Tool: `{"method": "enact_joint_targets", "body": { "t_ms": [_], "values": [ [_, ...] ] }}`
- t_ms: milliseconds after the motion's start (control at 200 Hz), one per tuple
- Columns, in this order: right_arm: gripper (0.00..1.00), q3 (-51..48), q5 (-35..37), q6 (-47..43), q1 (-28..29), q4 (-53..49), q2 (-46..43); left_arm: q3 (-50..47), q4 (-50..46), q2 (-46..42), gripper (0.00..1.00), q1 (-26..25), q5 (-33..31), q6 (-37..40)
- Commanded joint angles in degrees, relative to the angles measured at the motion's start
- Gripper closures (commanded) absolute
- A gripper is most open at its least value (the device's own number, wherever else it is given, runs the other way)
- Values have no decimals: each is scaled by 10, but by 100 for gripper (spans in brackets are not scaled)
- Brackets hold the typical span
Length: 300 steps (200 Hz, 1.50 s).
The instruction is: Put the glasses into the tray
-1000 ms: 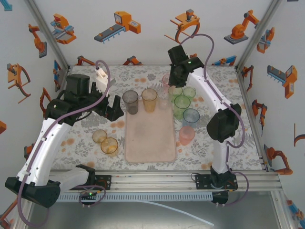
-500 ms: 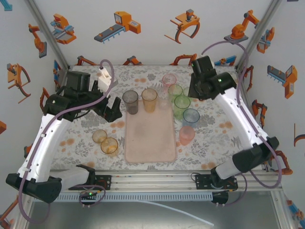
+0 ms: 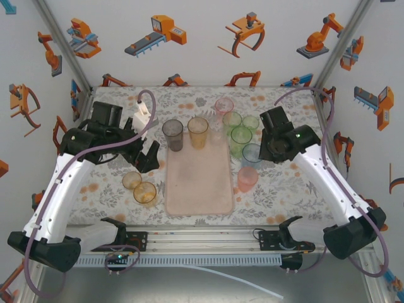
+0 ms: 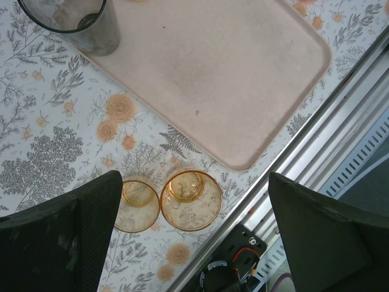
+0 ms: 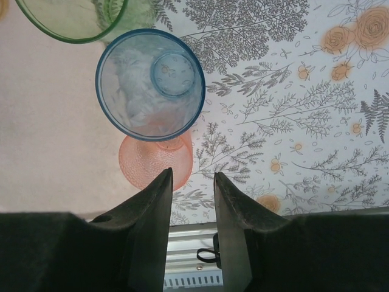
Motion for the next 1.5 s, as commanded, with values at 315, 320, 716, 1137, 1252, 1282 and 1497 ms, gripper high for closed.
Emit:
{"method": "enact_joint_targets", "body": {
  "t_ms": [315, 320, 716, 1137, 1252, 1282, 1497],
  "values": [
    [63, -12, 12, 6, -15, 39, 29, -15, 5, -20, 3, -5, 20, -7],
    [63, -13, 11, 6, -16, 39, 29, -15, 5, -21, 3, -5, 20, -7],
    [63, -25, -24, -10, -50, 63, 42, -17, 11, -18, 3, -9, 23, -20],
    [63, -32, -37, -16, -60, 68, 50, -22, 15, -17, 3, -9, 22, -22],
    [63, -38, -36, -15, -62, 71, 54, -22, 15, -17, 3, -9, 21, -22],
    [63, -40, -36, -15, -63, 72, 55, -23, 15, -18, 3, -9, 21, -22],
    [63, -45, -42, -18, -72, 88, 69, -34, 18, -24, 3, -8, 22, -23]
  ]
}}
